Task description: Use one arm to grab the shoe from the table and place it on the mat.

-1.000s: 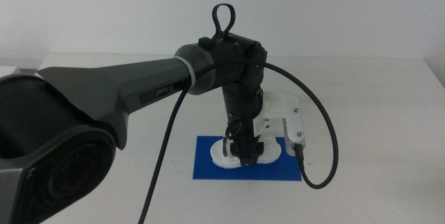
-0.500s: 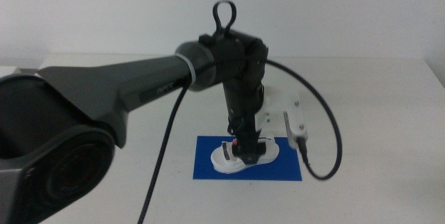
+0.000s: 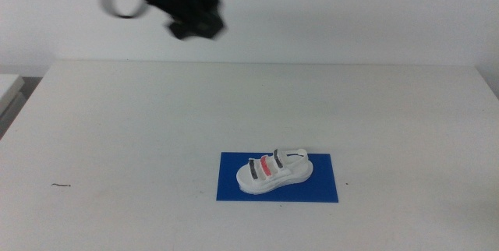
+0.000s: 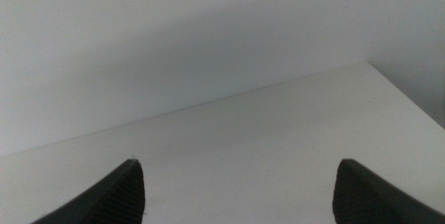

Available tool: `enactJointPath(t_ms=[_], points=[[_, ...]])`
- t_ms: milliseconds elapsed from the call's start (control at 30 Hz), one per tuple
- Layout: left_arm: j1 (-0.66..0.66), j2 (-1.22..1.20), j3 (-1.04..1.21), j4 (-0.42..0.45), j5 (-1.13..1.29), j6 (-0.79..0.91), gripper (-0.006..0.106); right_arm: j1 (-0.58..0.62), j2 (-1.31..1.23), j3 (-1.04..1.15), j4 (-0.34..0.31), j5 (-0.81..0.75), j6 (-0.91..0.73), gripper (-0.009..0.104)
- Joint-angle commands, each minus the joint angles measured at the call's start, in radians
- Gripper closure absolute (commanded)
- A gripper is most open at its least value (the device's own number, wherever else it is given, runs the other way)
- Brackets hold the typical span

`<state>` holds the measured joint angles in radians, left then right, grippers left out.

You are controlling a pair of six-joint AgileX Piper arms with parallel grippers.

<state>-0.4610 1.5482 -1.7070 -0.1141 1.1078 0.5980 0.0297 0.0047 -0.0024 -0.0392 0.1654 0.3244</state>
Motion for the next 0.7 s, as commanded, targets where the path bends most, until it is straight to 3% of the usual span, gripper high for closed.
enactJointPath(t_ms=[0, 133, 367, 667], points=[[0.047, -0.146, 0.117, -0.037, -0.080, -0.075, 0.007, 0.002, -0.005, 0.002, -0.006, -0.008, -0.003, 0.016], [0.125, -0.381, 0.367, -0.010, -0.245, -0.258, 0.007, 0.002, -0.005, 0.002, -0.006, -0.008, -0.003, 0.016], [0.183, -0.675, 0.732, 0.033, -0.549, -0.387, 0.007, 0.002, -0.005, 0.002, -0.006, -0.008, -0.003, 0.016], [0.183, -0.900, 1.116, 0.012, -0.968, -0.421, 0.007, 0.002, -0.005, 0.002, -0.006, -0.008, -0.003, 0.016]])
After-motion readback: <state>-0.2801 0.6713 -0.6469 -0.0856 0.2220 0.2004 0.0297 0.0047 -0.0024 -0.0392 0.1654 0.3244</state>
